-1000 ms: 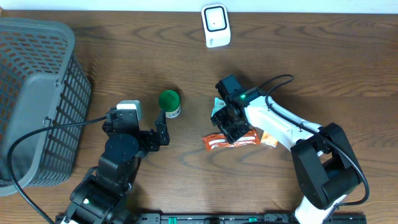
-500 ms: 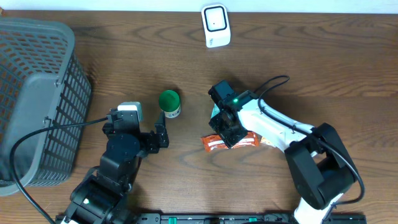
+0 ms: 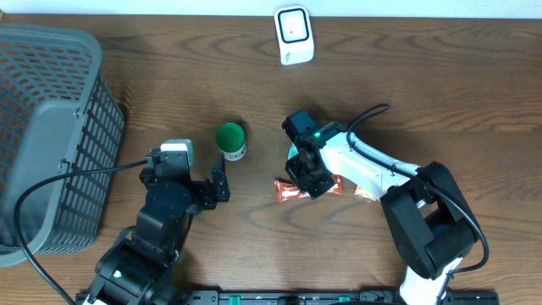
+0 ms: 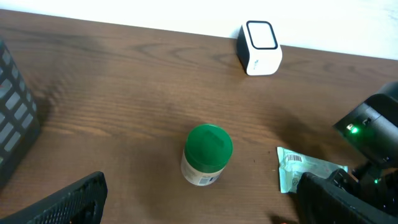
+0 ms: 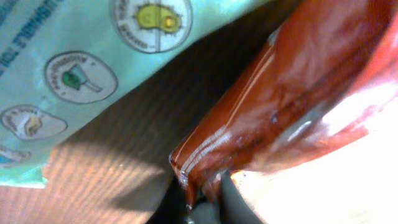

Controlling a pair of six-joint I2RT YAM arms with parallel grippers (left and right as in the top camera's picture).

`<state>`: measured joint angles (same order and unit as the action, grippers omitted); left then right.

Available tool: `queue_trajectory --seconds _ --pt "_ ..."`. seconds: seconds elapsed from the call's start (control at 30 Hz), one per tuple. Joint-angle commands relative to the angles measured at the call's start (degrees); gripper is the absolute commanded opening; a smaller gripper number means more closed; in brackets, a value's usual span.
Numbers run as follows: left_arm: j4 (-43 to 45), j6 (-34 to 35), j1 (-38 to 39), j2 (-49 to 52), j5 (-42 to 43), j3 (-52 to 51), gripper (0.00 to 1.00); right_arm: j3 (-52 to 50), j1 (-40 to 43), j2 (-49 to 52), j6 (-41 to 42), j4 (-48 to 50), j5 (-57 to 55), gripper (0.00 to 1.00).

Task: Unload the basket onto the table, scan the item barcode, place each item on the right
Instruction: 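Grasp the TOP bar with the right gripper and lift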

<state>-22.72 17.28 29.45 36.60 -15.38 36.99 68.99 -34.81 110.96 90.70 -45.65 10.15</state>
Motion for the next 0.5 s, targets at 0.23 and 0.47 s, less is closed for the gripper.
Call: queue_trajectory --seconds 0.23,0.47 --pt "-0.42 -0.74 -0.24 -0.33 -0.79 0.09 0.98 3.89 0.68 -1.38 -8.13 5.79 3.43 0.02" --pt "-0.42 -0.74 -0.24 -0.33 -0.81 0.09 0.98 6.78 0.33 -13.79 -16.33 6.32 -1.16 0.02"
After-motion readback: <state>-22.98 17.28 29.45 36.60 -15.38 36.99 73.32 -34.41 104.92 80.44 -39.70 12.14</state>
